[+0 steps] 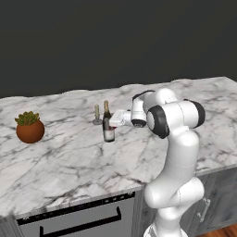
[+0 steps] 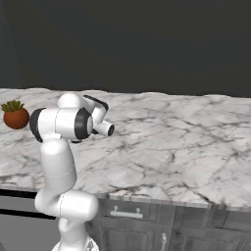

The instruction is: Open the cabinet directly in front. Then move the wine and the mug to the dining counter with the candle on it.

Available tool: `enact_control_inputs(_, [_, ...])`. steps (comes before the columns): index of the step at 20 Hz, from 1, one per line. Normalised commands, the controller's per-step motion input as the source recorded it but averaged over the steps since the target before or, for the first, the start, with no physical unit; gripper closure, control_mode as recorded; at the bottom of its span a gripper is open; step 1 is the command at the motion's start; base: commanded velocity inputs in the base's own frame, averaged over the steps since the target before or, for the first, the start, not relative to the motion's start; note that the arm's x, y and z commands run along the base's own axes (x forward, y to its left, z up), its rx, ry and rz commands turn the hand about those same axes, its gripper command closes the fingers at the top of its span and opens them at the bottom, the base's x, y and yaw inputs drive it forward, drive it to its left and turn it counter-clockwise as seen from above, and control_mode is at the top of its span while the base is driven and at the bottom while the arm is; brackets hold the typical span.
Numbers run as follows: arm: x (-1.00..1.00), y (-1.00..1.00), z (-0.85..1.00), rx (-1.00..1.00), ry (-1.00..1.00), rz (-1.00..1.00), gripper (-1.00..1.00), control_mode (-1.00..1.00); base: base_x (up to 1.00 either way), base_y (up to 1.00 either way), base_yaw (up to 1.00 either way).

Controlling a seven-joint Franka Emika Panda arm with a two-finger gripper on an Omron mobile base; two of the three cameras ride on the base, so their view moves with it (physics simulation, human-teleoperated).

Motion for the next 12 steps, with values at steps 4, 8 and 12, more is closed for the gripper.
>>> enact_control_inputs(4, [-0.13,0.00,0.00,0.00,-0.10,0.00,-1.00,-1.00,0.00,0.00,0.00])
enact_control_inputs(8, [0.00,0.00,0.00,0.00,-0.01,0.00,-1.00,-1.00,0.00,0.00,0.00])
enact_control_inputs(12, [0.00,0.00,0.00,0.00,0.00,0.00,-1.00,-1.00,0.00,0.00,0.00])
